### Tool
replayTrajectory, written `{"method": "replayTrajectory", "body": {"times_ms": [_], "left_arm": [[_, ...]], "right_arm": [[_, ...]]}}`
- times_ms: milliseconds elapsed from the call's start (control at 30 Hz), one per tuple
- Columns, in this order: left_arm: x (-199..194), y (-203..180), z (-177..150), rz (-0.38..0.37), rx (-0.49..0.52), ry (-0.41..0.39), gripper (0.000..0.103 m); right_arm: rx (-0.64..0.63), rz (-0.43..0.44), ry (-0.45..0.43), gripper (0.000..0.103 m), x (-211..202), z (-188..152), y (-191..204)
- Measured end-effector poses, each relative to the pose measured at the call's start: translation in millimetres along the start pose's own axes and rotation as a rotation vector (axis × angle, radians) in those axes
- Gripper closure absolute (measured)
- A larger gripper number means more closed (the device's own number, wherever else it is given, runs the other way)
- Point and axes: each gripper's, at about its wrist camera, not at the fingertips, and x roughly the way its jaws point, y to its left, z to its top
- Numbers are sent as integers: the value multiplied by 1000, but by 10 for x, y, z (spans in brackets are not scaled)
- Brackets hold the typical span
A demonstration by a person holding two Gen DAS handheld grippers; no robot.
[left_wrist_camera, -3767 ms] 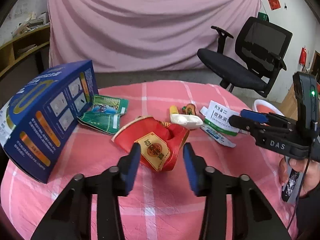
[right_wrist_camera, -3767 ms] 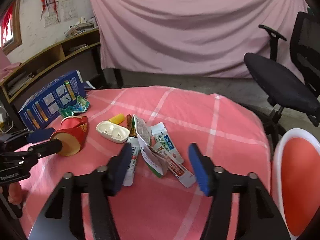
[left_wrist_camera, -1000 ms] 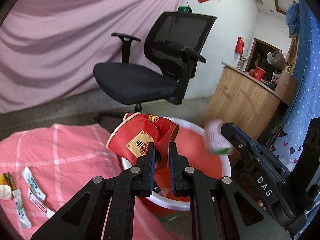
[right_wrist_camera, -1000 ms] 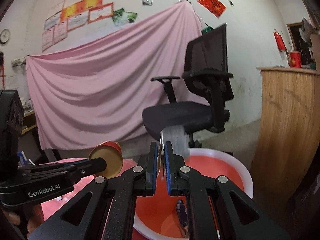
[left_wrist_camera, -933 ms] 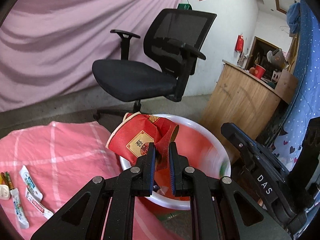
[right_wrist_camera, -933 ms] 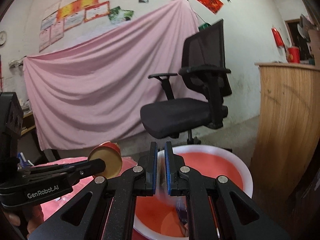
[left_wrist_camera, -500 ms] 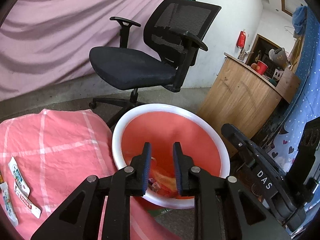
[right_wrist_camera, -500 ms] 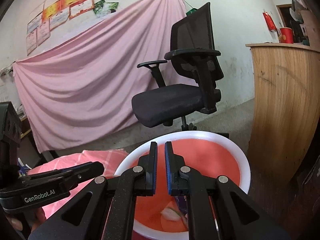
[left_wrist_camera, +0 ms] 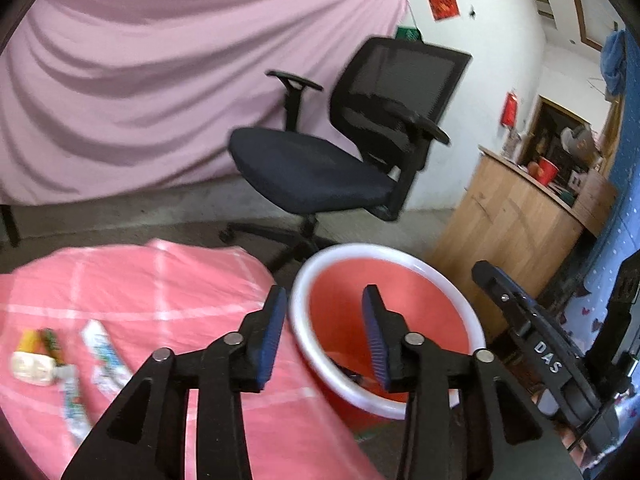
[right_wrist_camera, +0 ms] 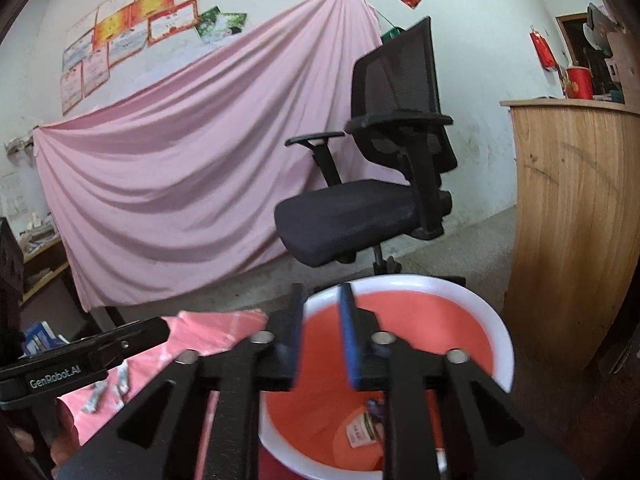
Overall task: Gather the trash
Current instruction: 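Move both tools back over the table toward the toothpaste tubes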
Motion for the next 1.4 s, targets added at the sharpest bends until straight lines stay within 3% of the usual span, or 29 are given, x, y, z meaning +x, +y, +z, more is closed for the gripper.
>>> {"method": "replayTrajectory", "body": {"times_ms": [67,167,233,300,333,400,433,533,933,1200,1400], "left_arm": [[-158,98,16,38,-4,-40,65],[-404,266,11,98,-21,-102,50],[-567,381,-8,136,-32,-145,46],[-725,488,-36,173,-34,-180,40],[-811,544,-58,196,-36,-199,35],[-965,642,-103,247,-44,-247,6],[-1070,700,-145,279,-53,-290,1],[-1272,844,-249,328,-67,-361,1],[-1839,1279,-697,498,-48,-444,1],[-1969,1555,-894,530,-29,-386,1],[-1908,1769,-983,556,-25,-296,1]], "right_arm": [[-11,21,-13,72,-11,18,115],[-31,47,-39,64,-35,27,286],[-46,72,-68,47,-68,37,422],[-64,94,-102,37,-107,43,561],[-71,103,-114,29,-121,42,614],[-82,121,-145,15,-159,26,733],[-85,123,-158,7,-169,19,778],[-110,157,-203,0,-218,-14,945],[-216,317,-300,0,-355,-167,1489],[-339,352,-220,0,-176,-327,1804],[-392,358,-146,0,-60,-418,1911]]}}
